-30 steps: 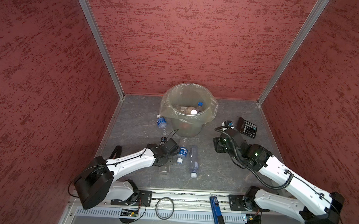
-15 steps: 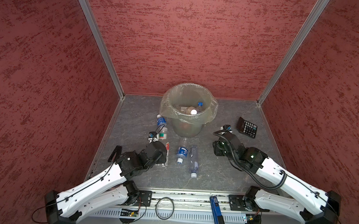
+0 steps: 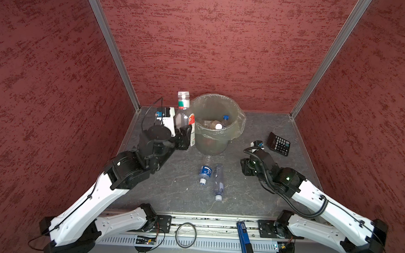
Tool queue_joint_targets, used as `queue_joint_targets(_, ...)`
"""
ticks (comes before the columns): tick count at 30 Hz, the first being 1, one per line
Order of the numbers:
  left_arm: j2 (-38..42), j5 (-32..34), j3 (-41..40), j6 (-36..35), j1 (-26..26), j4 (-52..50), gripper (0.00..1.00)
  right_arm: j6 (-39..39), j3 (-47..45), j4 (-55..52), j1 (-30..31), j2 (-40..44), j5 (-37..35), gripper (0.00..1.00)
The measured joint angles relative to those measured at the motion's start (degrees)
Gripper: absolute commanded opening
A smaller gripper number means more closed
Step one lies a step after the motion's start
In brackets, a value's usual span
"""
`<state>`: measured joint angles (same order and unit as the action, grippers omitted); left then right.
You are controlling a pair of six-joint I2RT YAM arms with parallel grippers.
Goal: Throw the plastic bottles in the bin
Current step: Throw the plastic bottle into the trash bin.
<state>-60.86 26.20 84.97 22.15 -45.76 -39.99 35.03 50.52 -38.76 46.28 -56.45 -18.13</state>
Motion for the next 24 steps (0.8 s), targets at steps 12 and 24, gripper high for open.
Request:
queue_joint_targets(12, -39.5, -12.0, 29.2, -9.3, 11.3, 9.0, 1.00, 1.7, 0.0, -1.6, 0.0, 4.5, -0.2, 0.58)
queue_joint_targets(24, -16.2, -9.3, 12.1, -11.1, 9.2, 13.3, 1.00, 2.1, -0.5, 0.2, 0.3, -0.2, 1.5, 0.68)
